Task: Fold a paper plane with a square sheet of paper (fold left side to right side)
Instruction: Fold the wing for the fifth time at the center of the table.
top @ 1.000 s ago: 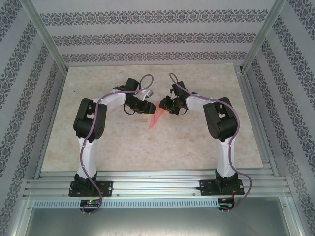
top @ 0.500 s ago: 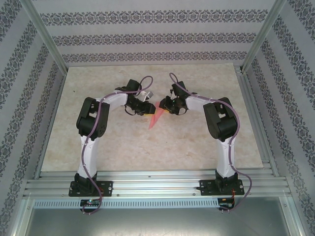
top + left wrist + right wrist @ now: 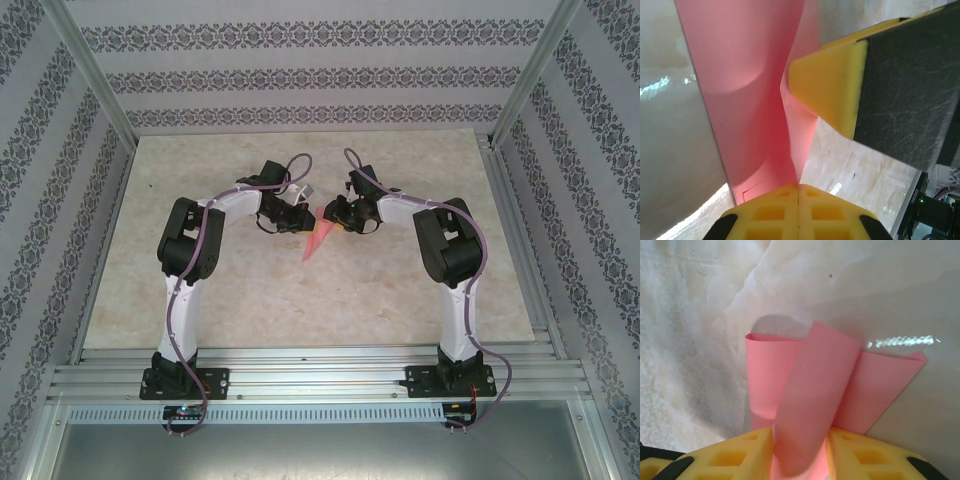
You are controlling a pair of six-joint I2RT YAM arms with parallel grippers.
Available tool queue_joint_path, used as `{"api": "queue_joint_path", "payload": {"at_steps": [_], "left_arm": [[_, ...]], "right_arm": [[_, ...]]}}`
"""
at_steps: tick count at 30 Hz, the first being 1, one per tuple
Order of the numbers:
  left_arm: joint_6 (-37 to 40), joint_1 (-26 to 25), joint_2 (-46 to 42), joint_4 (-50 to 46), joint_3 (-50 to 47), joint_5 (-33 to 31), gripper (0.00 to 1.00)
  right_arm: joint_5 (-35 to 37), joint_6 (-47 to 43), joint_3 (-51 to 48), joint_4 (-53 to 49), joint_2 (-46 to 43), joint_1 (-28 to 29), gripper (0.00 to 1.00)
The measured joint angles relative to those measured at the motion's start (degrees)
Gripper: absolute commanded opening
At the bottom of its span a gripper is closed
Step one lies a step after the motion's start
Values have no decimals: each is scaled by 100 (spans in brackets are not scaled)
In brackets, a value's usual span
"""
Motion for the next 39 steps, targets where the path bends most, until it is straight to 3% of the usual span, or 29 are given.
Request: {"api": "queue_joint_path", "payload": {"at_steps": [22,34,39], "left_arm": [[186,2,146,-70,76,122,1],[345,13,-83,-136,-76,205,1],[372,46,-83,-212,-76,291,1]], "right_arm": [[-79,-72,-236,350,-127,-15,44],[-94,-199,-822,466,-636,-129,51],[-87,-289,-1126,511,-1113,-129,49]]}}
